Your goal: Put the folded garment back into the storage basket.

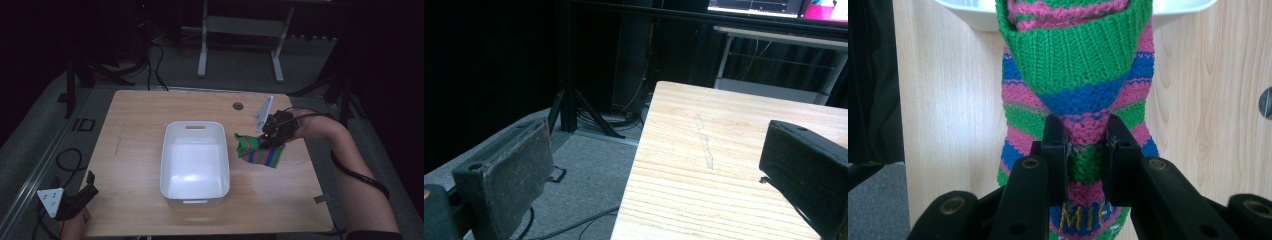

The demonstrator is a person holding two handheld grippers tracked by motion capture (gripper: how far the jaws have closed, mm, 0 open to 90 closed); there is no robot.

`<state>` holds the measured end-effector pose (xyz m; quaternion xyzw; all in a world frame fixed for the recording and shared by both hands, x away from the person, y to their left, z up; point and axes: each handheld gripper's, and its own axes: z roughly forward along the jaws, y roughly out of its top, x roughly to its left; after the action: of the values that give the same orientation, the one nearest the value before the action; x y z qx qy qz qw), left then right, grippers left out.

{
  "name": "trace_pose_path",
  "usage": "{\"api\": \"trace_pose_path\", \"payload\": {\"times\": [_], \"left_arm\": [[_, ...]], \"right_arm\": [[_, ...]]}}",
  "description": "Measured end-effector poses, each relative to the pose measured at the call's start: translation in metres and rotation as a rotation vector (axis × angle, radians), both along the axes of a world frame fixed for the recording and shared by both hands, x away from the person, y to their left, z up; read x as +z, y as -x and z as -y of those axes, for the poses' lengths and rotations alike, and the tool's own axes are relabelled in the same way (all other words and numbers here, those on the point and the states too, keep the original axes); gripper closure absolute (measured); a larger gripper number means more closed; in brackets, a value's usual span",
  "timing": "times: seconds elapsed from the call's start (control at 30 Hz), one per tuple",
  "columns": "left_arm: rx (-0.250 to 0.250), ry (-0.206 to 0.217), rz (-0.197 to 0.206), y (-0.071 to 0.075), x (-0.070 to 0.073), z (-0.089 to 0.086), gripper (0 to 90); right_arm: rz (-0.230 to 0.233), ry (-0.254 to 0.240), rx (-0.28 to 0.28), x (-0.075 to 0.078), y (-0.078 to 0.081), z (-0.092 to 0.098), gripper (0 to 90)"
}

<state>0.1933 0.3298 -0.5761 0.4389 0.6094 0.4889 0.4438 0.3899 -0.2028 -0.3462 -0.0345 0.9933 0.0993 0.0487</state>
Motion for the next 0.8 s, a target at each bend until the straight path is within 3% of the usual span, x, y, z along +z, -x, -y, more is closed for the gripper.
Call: {"api": "trace_pose_path", "payload": {"times": [0.33, 0.8], "left_arm": [[-0.003, 0.000, 0.002, 0.000, 0.000, 0.000, 1.4], [-0.009, 0.005, 0.005, 0.001, 0.000, -0.001, 1.4]], "right_arm": [[-0.003, 0.006, 0.042, 0.007, 0.001, -0.040, 75.4], [-0.010, 0.039, 0.122, 0.002, 0.004, -0.109, 75.4]]}}
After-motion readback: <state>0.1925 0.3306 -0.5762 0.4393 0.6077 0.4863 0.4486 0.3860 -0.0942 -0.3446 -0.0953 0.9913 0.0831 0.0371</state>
